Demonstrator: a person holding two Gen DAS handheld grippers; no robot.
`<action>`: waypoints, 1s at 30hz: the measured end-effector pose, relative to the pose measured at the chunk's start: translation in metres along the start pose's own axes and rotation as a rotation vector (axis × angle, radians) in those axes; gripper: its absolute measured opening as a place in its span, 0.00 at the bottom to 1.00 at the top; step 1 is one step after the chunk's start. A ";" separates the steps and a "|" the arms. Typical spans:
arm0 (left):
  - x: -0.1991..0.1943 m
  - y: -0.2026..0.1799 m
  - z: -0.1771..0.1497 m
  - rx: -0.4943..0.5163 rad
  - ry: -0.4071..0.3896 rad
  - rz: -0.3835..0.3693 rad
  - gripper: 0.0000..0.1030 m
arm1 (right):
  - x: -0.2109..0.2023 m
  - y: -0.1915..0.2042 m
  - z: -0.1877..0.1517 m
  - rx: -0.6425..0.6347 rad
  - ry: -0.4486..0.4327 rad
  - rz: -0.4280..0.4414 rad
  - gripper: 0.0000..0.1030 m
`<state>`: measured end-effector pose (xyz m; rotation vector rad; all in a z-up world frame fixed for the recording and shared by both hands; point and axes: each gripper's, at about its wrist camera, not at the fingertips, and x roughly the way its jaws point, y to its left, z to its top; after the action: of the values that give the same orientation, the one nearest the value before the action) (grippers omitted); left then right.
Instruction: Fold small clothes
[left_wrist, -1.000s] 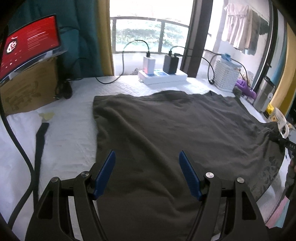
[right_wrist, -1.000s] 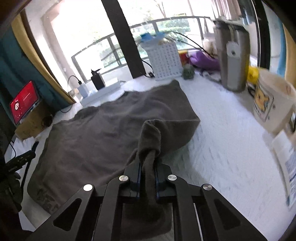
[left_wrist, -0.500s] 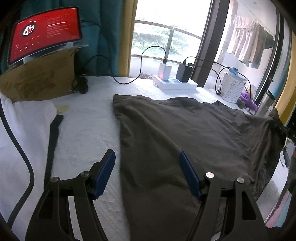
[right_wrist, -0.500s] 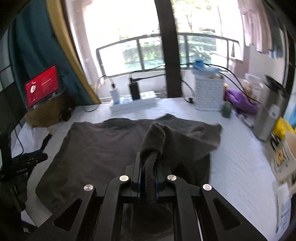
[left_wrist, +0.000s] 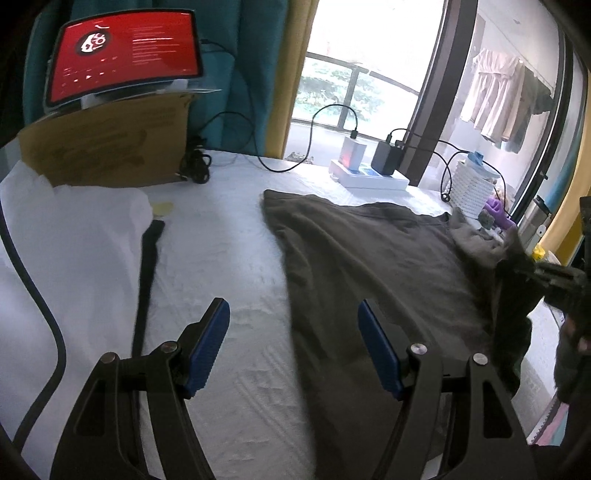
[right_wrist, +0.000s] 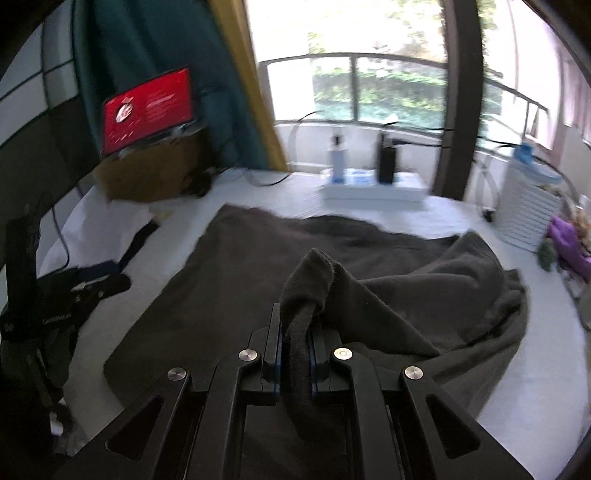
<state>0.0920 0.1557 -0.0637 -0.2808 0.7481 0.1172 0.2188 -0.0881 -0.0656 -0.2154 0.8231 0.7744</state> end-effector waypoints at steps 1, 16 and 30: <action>-0.001 0.002 0.000 -0.002 -0.001 0.001 0.70 | 0.005 0.008 -0.001 -0.009 0.014 0.018 0.10; -0.017 0.023 -0.008 -0.038 -0.013 0.039 0.70 | 0.065 0.081 -0.020 -0.099 0.173 0.118 0.11; -0.012 -0.012 0.004 0.032 -0.004 0.021 0.70 | 0.013 0.075 -0.020 -0.142 0.087 0.198 0.72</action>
<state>0.0880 0.1455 -0.0499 -0.2417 0.7486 0.1256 0.1608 -0.0371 -0.0804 -0.2984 0.8810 1.0170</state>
